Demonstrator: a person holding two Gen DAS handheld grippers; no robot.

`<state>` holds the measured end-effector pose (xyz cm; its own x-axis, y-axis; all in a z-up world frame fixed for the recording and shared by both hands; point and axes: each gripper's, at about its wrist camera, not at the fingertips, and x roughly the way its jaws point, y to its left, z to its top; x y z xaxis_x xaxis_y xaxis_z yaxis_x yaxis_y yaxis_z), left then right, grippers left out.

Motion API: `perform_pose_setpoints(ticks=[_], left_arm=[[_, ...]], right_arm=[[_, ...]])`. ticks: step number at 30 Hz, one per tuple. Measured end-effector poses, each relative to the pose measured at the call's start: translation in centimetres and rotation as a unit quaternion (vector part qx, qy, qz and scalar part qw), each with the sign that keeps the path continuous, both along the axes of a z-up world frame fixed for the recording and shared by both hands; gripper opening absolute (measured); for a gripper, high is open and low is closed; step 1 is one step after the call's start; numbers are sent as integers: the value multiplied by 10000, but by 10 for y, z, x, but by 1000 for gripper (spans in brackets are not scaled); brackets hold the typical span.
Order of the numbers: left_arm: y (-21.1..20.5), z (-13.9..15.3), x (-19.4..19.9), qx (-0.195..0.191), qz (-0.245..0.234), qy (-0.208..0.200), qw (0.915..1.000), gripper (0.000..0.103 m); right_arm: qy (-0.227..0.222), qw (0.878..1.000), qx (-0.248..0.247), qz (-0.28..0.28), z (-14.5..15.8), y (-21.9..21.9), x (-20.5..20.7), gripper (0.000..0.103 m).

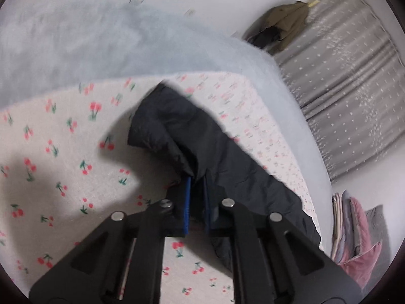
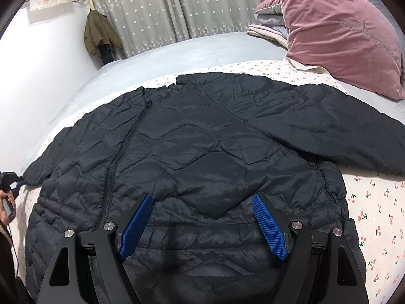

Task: Fold large clothes

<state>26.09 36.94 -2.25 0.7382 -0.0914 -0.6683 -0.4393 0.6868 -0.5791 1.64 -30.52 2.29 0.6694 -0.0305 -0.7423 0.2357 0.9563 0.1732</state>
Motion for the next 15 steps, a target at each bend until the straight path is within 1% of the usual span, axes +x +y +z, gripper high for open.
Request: perform_pose_setpoints(ticks=[1,4,7,10,13,15], left_arm=[[-7,13,-1,148,-73,-101,9998,9],[-25,44,-3,397,-279,-360,9982,8],[-54,83,-5,631,-632,-696,9936,7],[-86,115,-7,769,-1063,-983,9865,6],[-113,140,-8,759,-1431,-1068,9810,6],[-121,153,-10,738,-1550,-1084,9792,6]], right_arm=[[-20,10000,18,-4,1,0,-1,82],[-81,9999,77,-49,4,-3,-3,82],[-154,9997,172,-103,8,-6,-6,82],[-230,9993,243,-167,13,-10,-10,82],[-316,9987,327,-237,18,-15,-15,82],[-395,9977,471,-275,22,-20,-19,82]])
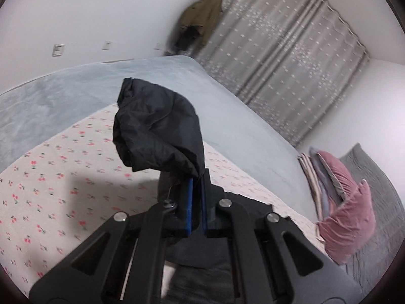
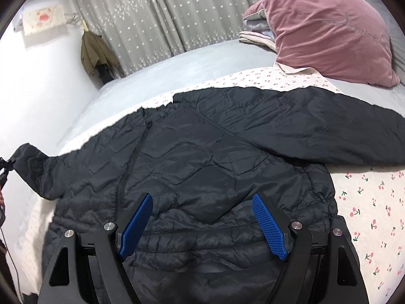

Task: Fold large clothes

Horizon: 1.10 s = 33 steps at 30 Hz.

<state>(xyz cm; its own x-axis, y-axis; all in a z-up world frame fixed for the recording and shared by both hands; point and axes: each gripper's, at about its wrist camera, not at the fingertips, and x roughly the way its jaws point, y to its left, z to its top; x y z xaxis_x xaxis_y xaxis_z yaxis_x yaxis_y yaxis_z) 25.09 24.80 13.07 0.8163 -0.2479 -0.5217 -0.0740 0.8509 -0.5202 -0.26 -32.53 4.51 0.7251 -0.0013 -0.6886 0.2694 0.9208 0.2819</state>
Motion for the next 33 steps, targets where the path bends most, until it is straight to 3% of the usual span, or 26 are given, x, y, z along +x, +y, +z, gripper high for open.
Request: perform_pose_setpoints(ticks=[7,11,16,20,22,25,26,29,33], left_arm=[[-38,33,-15,421,-614,-330,9967,6],[-88,39,-19,494,-1135,-403,9915,6],[-171,43,-26,541,-1907,-464,9791,6],[-241,28,-29,628,-2443,-308,9672,6],[-273,13,-30,725,-2834,-116,9562,8],[-301,-9,-28,794,-3543,345,9311,34],[-301,-11,-29,861,-3593,344,9286,47],[-288,-12,-33,1144,-3479,111,9305,59],[-252,-29,-21,1245,-2958,253,9468,62]], right_arm=[[-134,9997,208,-88,6,-7,-2,82],[-174,9992,315,-146,7,-11,-3,82],[-241,9990,329,-176,10,-13,-7,82],[-249,9990,310,-182,11,-14,-8,82],[-257,9991,287,-185,12,-16,-10,82],[-267,9992,241,-181,13,-19,-12,82],[-271,9992,232,-191,14,-20,-13,82],[-305,9989,279,-232,16,-25,-14,82],[-239,9982,450,-305,10,-32,-9,82]])
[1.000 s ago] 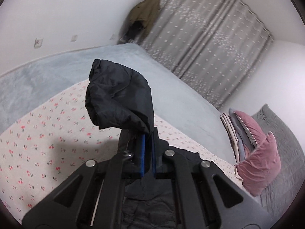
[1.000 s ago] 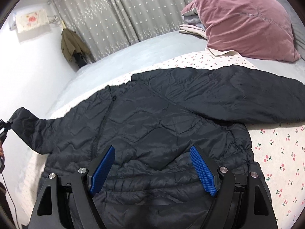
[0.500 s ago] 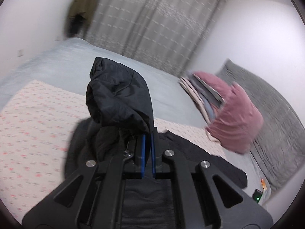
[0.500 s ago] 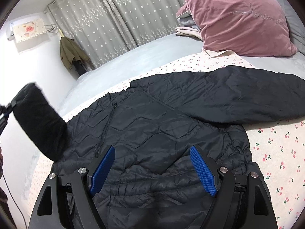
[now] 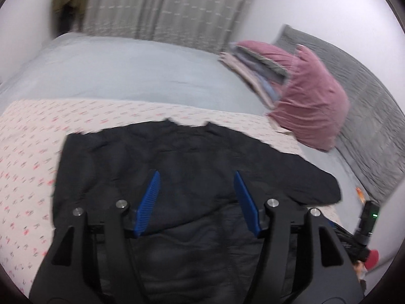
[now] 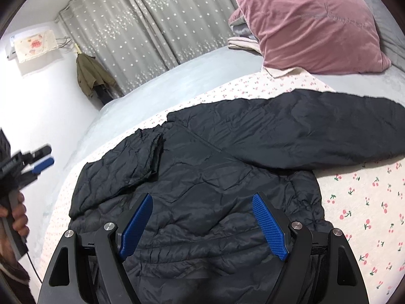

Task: Fold large clothes

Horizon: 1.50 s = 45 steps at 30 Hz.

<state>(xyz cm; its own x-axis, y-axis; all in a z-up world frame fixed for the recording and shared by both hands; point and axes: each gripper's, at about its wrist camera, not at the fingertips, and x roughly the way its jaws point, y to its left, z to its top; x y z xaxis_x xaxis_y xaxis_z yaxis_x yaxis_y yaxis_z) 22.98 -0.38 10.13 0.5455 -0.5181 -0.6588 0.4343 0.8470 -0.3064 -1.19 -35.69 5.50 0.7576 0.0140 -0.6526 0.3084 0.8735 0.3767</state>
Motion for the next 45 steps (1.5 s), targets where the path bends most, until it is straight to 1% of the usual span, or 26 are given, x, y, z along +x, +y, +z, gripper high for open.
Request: perform_pose_setpoints(ticks=[3,5,8,10,11,12,15,17,20,22,23,24,25,27,28,29,31,32,33,34,35,36,37,39,43,45], left_arm=[[20,-26,11,93,477,185,9986,62],[18,-46,14,248,506,234,9981,62],[-12,-71,6,661,159,164,9976,62],[-46,-87,-4,994,-268,30,9947,66],[-61,-92,-8,1132,-410,-37,9927,72],[-77,-98,-12,1279,-586,-138,9900,74],[-120,-113,-22,1654,-1047,-378,9799,74],[-143,-121,-21,1933,-1190,-507,9726,74],[-162,-129,-12,2203,-1120,-609,9671,73],[-166,-131,-3,2256,-965,-578,9677,55],[-165,-131,0,2234,-901,-547,9690,29],[-161,-127,3,2043,-893,-473,9737,15],[-153,-121,3,1755,-930,-430,9791,10],[-143,-111,-7,1363,-1223,-445,9821,10],[-139,-109,-14,1273,-1485,-418,9798,10],[-136,-111,-23,1272,-1893,-198,9734,12],[-128,-118,-36,1458,-2376,165,9602,23],[-123,-116,-42,1516,-2482,160,9567,31],[-116,-112,-48,1537,-2545,84,9547,42],[-107,-105,-51,1536,-2500,-32,9560,50],[-93,-95,-51,1483,-2296,-213,9617,62],[-79,-85,-48,1386,-2077,-360,9677,64],[-64,-75,-42,1304,-1816,-469,9736,64],[-39,-66,-23,1406,-1236,-606,9804,64],[16,-74,20,1688,-101,-633,9836,64],[40,-89,32,1597,237,-440,9859,64]], right_arm=[[59,9999,126,-17,-4,-1,2,82],[70,9999,139,-33,-4,0,3,82],[63,9999,88,-33,-3,2,3,82],[79,9999,59,-35,-4,3,3,82],[95,9999,38,-41,-4,3,2,82],[108,9999,25,-50,-4,3,2,82],[140,9998,-10,-119,-4,-1,2,82],[155,9997,-14,-169,-5,-5,2,82],[193,9995,20,-241,-7,-12,3,82],[210,9993,37,-292,-8,-17,3,82],[216,9993,42,-309,-8,-19,2,82],[224,9992,51,-339,-9,-22,2,82],[227,9989,74,-392,-9,-26,1,82],[230,9984,165,-492,-11,-33,0,82],[228,9981,219,-535,-11,-36,-1,82],[228,9976,288,-580,-12,-38,-1,82],[243,9965,471,-641,-15,-44,-1,82],[261,9961,535,-645,-16,-45,-1,82],[283,9958,586,-639,-17,-45,1,82],[298,9958,600,-629,-18,-45,1,82],[310,9960,573,-612,-17,-42,2,82],[316,9964,524,-585,-16,-39,2,82],[332,9970,448,-540,-14,-34,3,82],[339,9980,293,-436,-8,-21,5,82],[158,9992,-140,337,3,33,28,82],[174,9949,-548,826,2,71,49,81]])
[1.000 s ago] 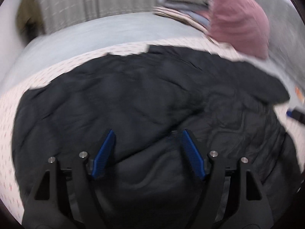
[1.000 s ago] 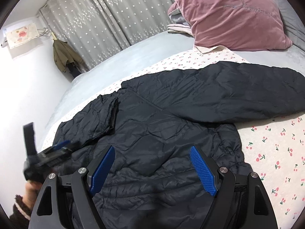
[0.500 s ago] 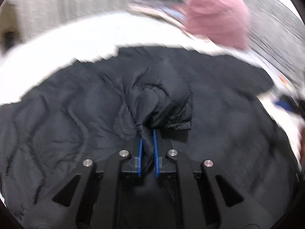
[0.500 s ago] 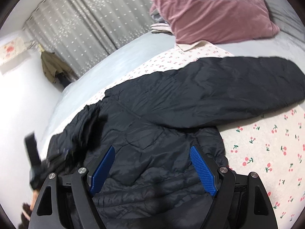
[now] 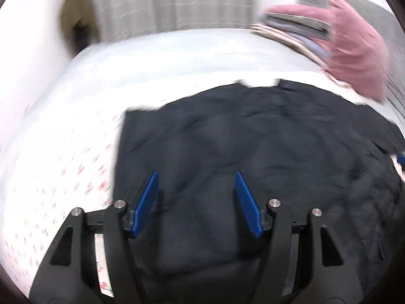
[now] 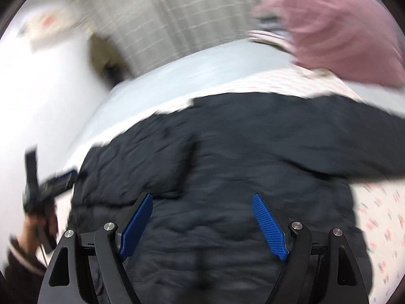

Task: Fold large clothes
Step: 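Position both open grippers over the jacket hem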

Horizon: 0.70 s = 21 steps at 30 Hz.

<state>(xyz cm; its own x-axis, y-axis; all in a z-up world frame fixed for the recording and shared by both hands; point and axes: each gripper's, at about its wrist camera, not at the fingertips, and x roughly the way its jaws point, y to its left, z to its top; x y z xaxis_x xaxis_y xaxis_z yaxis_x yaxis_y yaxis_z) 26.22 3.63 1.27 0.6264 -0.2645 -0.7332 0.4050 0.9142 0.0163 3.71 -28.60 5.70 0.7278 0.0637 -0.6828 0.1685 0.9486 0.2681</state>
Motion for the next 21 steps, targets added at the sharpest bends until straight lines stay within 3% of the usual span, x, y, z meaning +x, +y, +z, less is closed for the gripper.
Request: perform_pose_setpoints(ticks=[4,5,7,9,11,15,18,21], left_arm=[[37,-43,14,-332,621,489,9963,64],[45,-50,14,-425,731,570,9948,65],[58,-59,13,-694,961,691,9906,68],[66,-60,9,-895,1116,756,9868,76],[67,-57,6,-762,1283,819,9854,79],[63,-40,-14,-748,1248,704,9869,80],[56,-25,-34,-752,1201,636,9879,85],[45,-8,-57,-608,1077,544,9908,96]], right_arm=[[-189,9957,-642,637,-8,55,48,56],[-142,9954,-624,714,-12,60,58,55],[322,9944,-605,810,-36,66,92,53],[1056,9884,-982,472,-64,56,112,53],[1190,9909,-547,304,-75,34,115,52],[1066,9937,-342,101,-50,12,86,56],[882,9956,-288,-92,-34,-14,52,77],[674,9952,-53,-711,-23,-58,14,82]])
